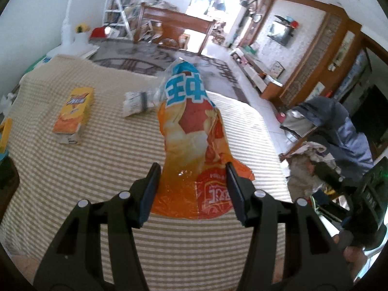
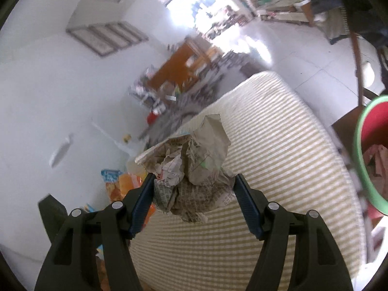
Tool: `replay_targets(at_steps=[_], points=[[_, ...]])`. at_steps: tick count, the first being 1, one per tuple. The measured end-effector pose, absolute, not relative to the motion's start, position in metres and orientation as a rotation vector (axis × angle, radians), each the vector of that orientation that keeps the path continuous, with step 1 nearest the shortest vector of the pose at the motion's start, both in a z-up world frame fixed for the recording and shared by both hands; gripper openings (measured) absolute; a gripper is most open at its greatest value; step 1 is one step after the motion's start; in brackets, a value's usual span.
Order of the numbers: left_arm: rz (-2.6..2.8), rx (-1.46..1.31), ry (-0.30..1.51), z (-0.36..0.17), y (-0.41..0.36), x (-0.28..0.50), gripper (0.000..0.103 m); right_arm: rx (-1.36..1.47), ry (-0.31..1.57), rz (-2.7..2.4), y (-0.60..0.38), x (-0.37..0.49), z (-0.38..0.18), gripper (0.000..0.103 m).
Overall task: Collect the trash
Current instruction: 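Carry the orange bag and crumpled paper to the red bucket, then open both tools over the red bucket to release the bag and paper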
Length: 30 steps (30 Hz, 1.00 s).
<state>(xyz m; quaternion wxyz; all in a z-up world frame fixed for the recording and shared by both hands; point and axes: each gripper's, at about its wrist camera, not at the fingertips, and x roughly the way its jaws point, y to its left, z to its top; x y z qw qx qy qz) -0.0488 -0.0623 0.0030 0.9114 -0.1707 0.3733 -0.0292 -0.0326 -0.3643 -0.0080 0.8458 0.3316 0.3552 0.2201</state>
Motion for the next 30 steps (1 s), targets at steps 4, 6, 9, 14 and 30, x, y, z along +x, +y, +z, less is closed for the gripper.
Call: replay_targets(at_steps=[4,6,9,14,30], points=[[-0.13,-0.343,0.772,0.009,-0.086,-0.044,0.052,0.738,0.687,0.375,-0.418,-0.048,0.0,0.065],[-0.16,-0.345,0.792,0.009,-0.099,-0.04,0.052,0.747,0.669,0.319,-0.442,-0.056,0.0,0.065],[-0.242,-0.365,0.834,0.008,-0.13,-0.032,0.052,0.75,0.661,0.196,-0.482,-0.068,-0.007,0.065],[-0.413,-0.377,0.905,0.008,-0.198,-0.021,0.052,0.755,0.679,0.046,-0.525,-0.086,-0.03,0.065],[-0.626,0.084,1.022,-0.02,-0.394,0.011,0.067,0.819,0.652,-0.13,-0.601,-0.098,-0.062,0.074]])
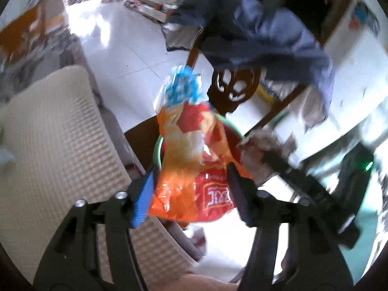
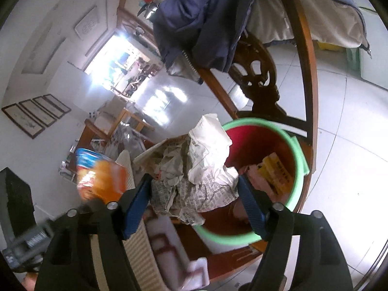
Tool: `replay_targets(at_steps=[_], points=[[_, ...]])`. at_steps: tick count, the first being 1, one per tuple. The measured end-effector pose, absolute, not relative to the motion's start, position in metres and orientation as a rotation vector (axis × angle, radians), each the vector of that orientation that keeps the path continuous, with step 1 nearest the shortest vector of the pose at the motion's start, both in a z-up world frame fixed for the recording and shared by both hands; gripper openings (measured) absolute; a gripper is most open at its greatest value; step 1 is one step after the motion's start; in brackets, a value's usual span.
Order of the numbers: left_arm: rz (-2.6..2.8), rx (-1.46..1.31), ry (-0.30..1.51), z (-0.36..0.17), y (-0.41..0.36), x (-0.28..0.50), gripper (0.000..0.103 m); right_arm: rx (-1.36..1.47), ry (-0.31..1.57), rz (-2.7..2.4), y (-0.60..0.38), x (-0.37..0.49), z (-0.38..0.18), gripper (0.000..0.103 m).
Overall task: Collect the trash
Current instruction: 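Open both tools over the red bucket to release the bag and paper, then move both tools back over the yellow tea carton on the bed cover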
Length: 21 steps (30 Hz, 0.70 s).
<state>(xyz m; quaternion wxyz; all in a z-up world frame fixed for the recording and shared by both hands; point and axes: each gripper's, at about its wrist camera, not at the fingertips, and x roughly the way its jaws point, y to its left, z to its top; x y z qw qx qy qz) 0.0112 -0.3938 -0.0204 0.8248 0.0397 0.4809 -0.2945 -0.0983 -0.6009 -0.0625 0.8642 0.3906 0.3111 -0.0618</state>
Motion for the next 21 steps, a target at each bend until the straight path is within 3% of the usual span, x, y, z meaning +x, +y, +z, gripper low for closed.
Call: replay_targets(at_steps=[1,2,11,21], points=[[-0.623,0.1,1.012,-0.021,-0.396,0.012,0.075,0.818,0.648,-0.136,-0.603,-0.098,-0.062,0.074],[-0.622,0.104,0.992,-0.02,-0.395,0.013,0.077,0.82,0.644,-0.142,-0.605,-0.098,-0.063,0.074],[-0.556,-0.048,0.993,-0.025,-0.331,0.018,0.079,0.82,0.651,-0.112,-0.59,-0.097,-0.058,0.079],[-0.169,-0.177,0.909,-0.025,-0.133,0.026,0.081,0.687,0.696,0.281,-0.45,-0.061,-0.007,0.079]])
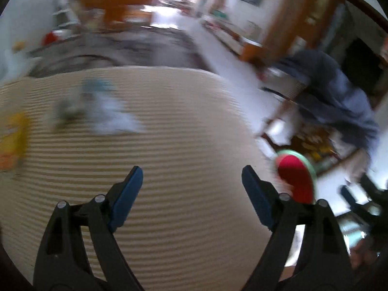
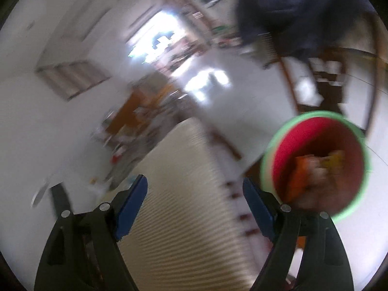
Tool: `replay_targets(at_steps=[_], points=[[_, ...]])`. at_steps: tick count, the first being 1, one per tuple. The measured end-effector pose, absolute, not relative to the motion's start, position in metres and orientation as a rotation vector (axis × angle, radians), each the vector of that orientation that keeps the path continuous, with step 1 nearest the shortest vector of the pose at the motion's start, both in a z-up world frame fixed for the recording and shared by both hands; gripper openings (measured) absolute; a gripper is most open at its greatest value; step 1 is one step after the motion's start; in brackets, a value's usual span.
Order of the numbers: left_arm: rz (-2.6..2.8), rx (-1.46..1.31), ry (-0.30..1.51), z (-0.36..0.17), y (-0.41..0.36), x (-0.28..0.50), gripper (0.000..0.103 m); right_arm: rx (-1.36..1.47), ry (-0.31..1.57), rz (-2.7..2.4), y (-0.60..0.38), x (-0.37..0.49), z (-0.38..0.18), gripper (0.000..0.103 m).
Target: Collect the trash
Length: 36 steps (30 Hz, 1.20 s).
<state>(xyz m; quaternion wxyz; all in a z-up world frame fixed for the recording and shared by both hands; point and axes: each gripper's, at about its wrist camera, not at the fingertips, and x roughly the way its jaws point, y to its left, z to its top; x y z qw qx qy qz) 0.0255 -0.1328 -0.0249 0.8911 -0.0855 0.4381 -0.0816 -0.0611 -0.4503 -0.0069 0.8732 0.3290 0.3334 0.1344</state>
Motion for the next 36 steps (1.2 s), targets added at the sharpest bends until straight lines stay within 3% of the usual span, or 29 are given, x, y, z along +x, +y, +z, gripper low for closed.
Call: replay_targets(at_steps=[9,14,21,23,30,36], points=[[0.235,-0.138,0.907,-0.044,0.054,0.024,0.082,0.424,0.807,0.484,-0.316,-0.043,-0.008,0.079],[0.346,-0.355,0.926,-0.07,0.123,0.041,0.082,0.402,0.843,0.442,-0.312,-0.039,-0.015,0.079],[0.38,-0.338,0.959,-0.095,0.138,0.075,0.081,0.349,0.854,0.432,-0.305,-0.041,-0.019,0.079],[0.35,-0.407,0.974,-0.1,0.144,0.073,0.062,0.343,0.862,0.432,-0.303,-0.039,-0.021,0.079],[0.341,-0.486,0.956,-0.09,0.141,0.043,0.061,0.345,0.862,0.441,-0.304,-0.04,-0.02,0.079],[0.195,-0.626,0.835,-0.062,0.098,-0.026,0.061,0.339,0.873,0.444,-0.302,-0.039,-0.021,0.079]])
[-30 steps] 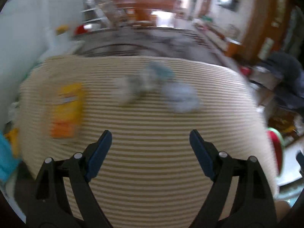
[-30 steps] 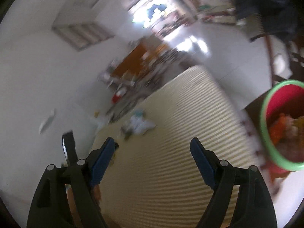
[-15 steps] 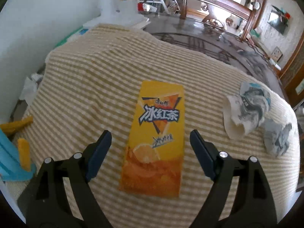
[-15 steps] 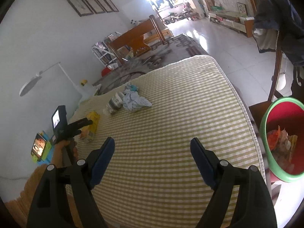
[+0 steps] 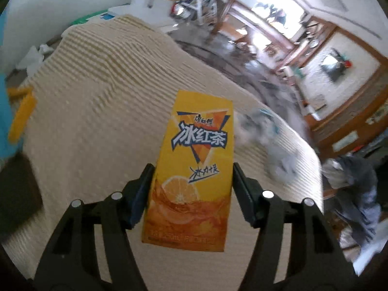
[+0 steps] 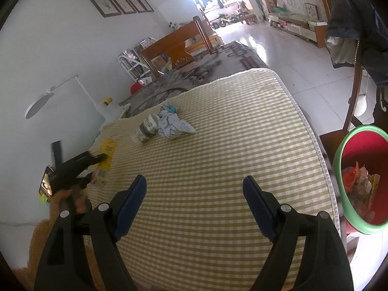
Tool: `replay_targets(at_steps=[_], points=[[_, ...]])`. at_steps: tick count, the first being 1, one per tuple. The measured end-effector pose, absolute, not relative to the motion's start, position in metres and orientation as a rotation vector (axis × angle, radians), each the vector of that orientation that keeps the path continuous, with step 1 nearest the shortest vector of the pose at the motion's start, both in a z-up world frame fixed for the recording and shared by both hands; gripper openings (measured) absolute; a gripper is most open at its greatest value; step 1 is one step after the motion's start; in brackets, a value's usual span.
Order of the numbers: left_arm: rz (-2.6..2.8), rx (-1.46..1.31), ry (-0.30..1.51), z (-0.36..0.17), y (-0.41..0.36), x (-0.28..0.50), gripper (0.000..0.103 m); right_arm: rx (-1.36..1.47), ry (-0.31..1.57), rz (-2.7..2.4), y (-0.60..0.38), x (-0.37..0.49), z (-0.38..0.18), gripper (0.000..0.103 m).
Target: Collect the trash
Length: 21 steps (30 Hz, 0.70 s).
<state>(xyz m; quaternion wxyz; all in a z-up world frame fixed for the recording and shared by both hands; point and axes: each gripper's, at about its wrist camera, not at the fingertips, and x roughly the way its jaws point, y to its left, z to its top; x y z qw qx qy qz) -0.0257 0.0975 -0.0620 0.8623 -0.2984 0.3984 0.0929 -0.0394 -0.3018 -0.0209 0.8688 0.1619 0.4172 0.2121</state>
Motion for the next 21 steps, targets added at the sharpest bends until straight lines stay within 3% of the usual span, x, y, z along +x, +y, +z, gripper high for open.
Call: replay_targets(at_steps=[4,12,21], points=[[0.135,-0.65,0.876,-0.074,0.058,-0.067,0.061,0.321,0.9,0.445,-0.298,-0.037,-0.024,0.079],[0.103,-0.502,0.874,-0.067,0.036,-0.055,0.061,0.303,0.944,0.407,-0.271,0.001,-0.038,0.079],[0.112,-0.523,0.831,-0.061,0.044,-0.052,0.062,0.148,0.963,0.407,-0.167,0.105,-0.046,0.083]])
